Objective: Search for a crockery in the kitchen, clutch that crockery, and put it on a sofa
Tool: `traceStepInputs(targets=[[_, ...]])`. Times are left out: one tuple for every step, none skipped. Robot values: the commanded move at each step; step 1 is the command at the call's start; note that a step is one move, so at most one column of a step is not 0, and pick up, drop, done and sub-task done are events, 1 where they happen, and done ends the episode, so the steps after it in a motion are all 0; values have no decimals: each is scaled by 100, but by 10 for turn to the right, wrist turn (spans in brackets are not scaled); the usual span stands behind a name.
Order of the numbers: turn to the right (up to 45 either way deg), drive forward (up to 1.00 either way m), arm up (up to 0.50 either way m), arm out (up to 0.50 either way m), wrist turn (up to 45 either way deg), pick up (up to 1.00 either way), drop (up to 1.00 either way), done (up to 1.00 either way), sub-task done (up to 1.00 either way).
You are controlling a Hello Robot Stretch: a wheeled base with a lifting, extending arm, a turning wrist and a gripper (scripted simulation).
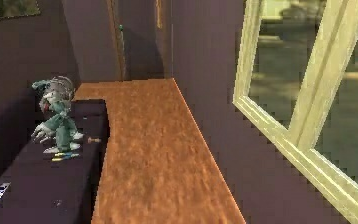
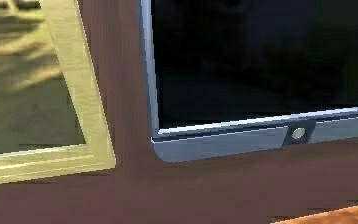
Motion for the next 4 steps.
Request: traceStepInputs(targets=[[0, 50, 0, 0, 0, 0, 0, 0, 0], [-90, 0, 0, 0, 0, 0, 0, 0, 0], [0, 100, 0, 0, 0, 0, 0, 0, 0], [0, 95, 0, 0, 0, 0, 0, 0, 0]])
